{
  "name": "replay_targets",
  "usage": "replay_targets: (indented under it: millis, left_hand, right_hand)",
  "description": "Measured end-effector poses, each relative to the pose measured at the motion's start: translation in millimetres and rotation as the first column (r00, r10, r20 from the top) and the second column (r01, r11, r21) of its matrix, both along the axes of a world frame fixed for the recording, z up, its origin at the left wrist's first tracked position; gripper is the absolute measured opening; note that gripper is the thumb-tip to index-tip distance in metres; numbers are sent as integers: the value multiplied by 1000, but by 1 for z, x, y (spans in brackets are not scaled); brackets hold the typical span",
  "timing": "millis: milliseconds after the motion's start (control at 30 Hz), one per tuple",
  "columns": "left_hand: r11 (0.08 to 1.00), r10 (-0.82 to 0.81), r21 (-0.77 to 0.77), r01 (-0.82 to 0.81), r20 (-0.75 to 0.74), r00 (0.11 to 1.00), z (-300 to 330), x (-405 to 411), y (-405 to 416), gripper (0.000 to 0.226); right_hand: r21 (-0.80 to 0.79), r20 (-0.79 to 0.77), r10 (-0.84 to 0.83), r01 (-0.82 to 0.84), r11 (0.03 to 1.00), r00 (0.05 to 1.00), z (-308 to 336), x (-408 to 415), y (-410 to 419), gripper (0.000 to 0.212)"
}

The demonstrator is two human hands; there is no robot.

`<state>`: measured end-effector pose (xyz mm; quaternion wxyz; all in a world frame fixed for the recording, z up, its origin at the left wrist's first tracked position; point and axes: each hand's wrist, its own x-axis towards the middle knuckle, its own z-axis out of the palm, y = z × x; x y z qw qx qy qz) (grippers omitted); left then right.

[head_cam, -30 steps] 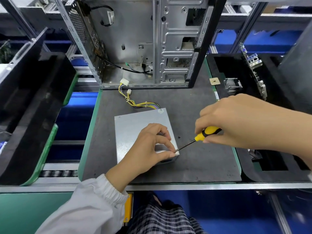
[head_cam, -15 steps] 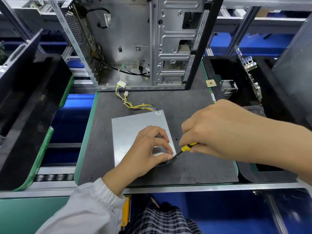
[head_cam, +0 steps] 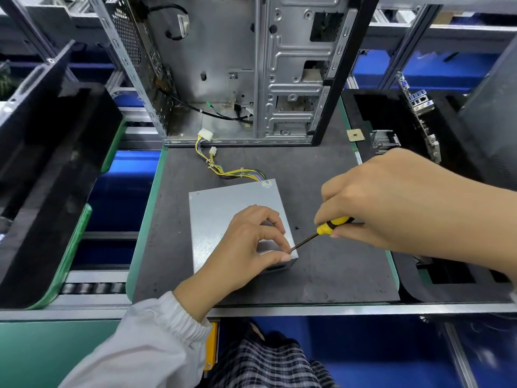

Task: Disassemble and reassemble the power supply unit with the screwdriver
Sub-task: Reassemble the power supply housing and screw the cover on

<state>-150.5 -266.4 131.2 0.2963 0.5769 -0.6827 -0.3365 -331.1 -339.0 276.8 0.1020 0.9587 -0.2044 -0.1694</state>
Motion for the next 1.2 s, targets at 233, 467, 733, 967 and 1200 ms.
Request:
replay_targets:
  millis: [233,467,733,967,1200]
  left_hand:
    - [1000,-2,-9,2,4,1000,-1,1,-1,7]
    - [1000,-7,-30,7,16,1000,-1,0,-1,6]
    - [993,-16,-118,14,-19,1000,-4,-2,-1,9]
    - [991,-34,-134,18,-119,992,9,-5,0,18]
    - [992,-1,-124,-32,-263,965,27,-7,-3,13]
  right_hand:
    - [16,-31,9,-9,1000,999,-1,1,1,24]
    - [-19,-139,21,-24,1000,990,5,14,6,16]
    - [-92,-158,102,-118,989,982,-1,42,4,35]
    - [-16,-131,135,-138,990,982,9,44,1,32]
    - [169,-64,33,-22,985,997,22,49,-5,24]
